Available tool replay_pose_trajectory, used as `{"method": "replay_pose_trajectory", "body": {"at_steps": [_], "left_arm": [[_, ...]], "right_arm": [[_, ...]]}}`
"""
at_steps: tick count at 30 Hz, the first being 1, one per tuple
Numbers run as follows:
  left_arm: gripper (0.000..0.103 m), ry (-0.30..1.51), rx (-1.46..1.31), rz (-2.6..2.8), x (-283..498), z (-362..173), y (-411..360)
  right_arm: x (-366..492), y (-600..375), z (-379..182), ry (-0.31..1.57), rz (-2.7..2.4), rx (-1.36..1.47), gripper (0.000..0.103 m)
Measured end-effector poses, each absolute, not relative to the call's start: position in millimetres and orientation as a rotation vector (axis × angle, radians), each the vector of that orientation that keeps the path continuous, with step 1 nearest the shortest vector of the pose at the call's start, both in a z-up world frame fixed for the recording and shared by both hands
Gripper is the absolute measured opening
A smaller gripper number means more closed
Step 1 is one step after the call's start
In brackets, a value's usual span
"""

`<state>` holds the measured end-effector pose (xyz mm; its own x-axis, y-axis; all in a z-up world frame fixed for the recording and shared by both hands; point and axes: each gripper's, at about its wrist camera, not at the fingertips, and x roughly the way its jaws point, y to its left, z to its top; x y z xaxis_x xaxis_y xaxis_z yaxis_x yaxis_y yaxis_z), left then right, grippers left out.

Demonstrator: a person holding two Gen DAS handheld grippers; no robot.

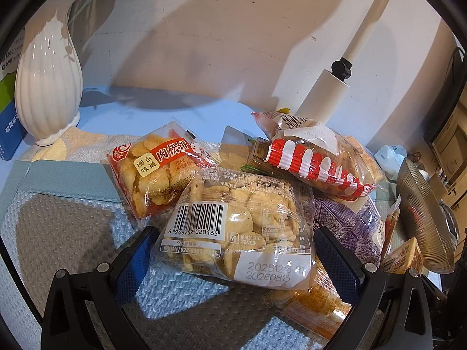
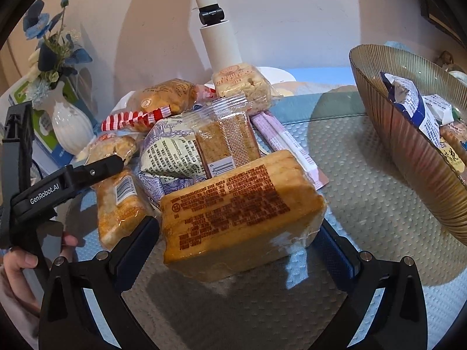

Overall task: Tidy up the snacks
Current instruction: 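Grasp the clear round-biscuit bag with the left tool while the right tool grasps the bread loaf, then lift the biscuit bag and the bread loaf off the mat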

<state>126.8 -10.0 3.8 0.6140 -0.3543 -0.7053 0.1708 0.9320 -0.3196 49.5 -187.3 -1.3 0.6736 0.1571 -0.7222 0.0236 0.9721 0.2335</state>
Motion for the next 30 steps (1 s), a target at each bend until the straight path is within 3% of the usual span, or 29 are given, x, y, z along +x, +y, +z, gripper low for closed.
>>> {"method": "replay_pose_trajectory", "body": {"at_steps": [21,25,27,28,30], "left_arm": [[0.103,0.858,-0.228,-0.307,127.0,3.9,-9.9],[0.103,0.856,-0.224,-0.306,126.5,4.9,-11.3],[0.089,0.836,-0.214,-0.313,123.5,7.7,-13.0],[0.073,0.825,-0.2,-0.319,121.5,9.3,-14.2],[0.068,0.809,-0.153,-0.315,118.9,12.0,-20.9]], "right_arm": [[40.7,-197.9,3.1,0.767,0.138,0.298,0.103],[37.8,-199.7,5.1,0.75,0.151,0.311,0.09],[35.9,-198.7,6.1,0.739,0.167,0.31,0.089],[34.7,-197.8,6.9,0.73,0.171,0.308,0.088],[31.0,-197.7,9.3,0.708,0.185,0.311,0.087]]}}
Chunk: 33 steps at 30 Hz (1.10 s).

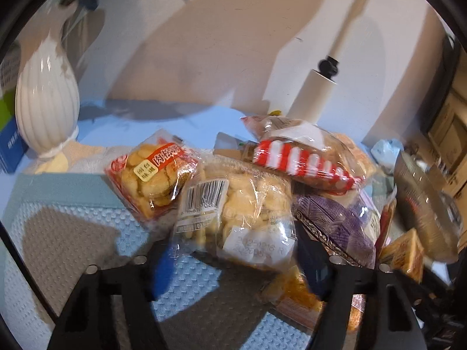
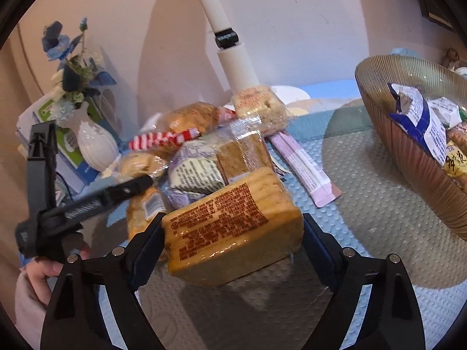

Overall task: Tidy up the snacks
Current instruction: 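Lift the biscuit bag and the bread loaf off the mat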

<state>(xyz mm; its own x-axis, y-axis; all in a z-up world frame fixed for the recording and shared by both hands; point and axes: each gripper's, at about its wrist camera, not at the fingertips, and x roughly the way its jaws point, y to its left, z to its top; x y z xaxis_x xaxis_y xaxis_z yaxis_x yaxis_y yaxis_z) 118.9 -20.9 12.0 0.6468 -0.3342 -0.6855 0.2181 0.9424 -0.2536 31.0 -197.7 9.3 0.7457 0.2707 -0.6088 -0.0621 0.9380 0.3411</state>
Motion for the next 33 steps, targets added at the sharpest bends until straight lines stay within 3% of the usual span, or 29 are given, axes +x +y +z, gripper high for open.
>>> {"method": "replay_pose_trajectory", "body": {"at_steps": [16,33], "left_arm": [[0.064,0.715,-0.189,-0.311,98.5,22.0,-4.7],[0.065,0.735,-0.251,-0.257,60.0,14.9,12.8]], "right_arm": [[24.1,-189.9,10.0,0.687,0.279,0.31,0.086],[14.2,-183.6,6.8,0.7,0.334,0.316,0.085]]}}
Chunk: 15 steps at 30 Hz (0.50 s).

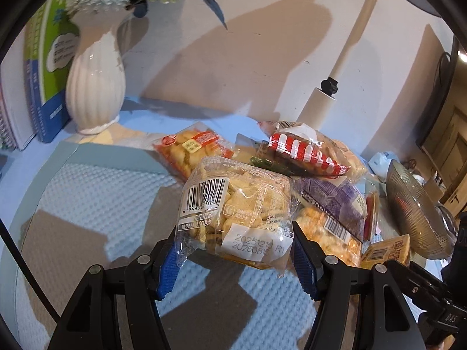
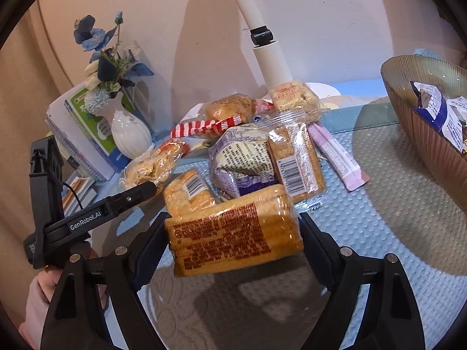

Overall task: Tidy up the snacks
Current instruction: 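Lift the biscuit bag and the bread loaf off the mat, then carry both held items over the glass bowl and open both tools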

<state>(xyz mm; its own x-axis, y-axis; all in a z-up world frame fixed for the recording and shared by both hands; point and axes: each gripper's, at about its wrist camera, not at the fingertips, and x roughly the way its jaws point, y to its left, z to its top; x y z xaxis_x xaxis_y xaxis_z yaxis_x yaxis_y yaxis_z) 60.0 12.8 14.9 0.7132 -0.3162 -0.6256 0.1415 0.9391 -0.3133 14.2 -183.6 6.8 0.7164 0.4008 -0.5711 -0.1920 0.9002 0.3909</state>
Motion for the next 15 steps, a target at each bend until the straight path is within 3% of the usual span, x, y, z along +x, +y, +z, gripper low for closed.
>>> {"method": "replay_pose_trajectory", "body": {"at_steps": [9,15], "left_arm": [[0.065,0.717,-0.251,-0.244,25.0,19.3,13.0],[0.065,0.671,-0.184,-0.265,9.1,55.4,-12.6]], "right_arm": [[-15.8,-190.3,15.2,0.627,0.41,0.388,0.082],[-27.2,-208.4,45.2,0.561,0.429,0.409,0.082]]}}
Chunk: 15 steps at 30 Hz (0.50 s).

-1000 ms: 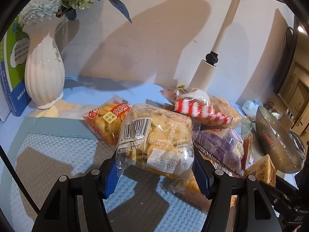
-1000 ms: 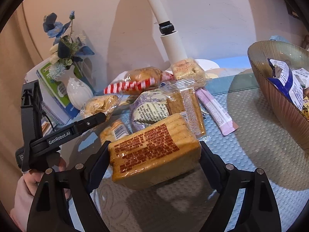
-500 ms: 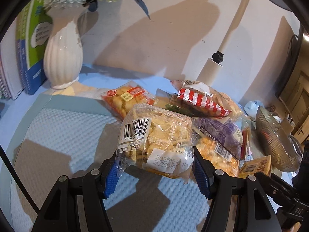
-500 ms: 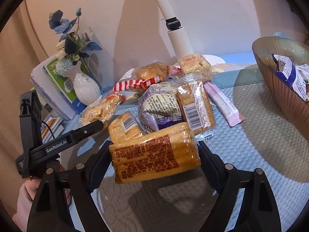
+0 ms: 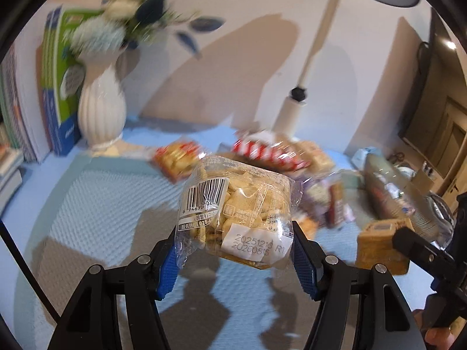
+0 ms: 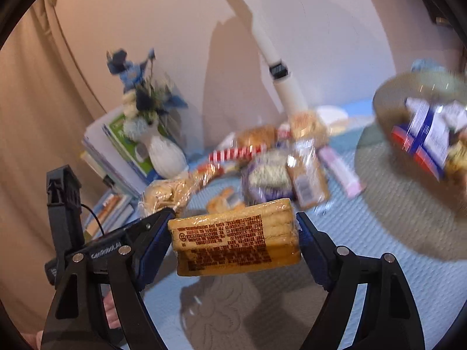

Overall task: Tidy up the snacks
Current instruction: 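Carry both held items over the glass bowl and open both tools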

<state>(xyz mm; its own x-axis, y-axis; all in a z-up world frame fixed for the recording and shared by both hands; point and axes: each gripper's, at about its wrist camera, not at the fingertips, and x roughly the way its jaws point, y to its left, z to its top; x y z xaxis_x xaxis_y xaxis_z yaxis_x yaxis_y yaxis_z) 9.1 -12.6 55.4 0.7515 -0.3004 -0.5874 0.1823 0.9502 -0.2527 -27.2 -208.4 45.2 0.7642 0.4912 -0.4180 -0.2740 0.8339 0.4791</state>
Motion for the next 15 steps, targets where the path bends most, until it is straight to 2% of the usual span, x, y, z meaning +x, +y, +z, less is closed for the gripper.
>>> {"method": "replay_pose_trajectory", "body": {"at_steps": [15], "left_arm": [[0.065,0.666,-0.085,-0.359,40.2,142.0,-127.8]], "right_arm": [[-1.4,-315.0,120.7,0.503,0.254,0.418,0.082]]}}
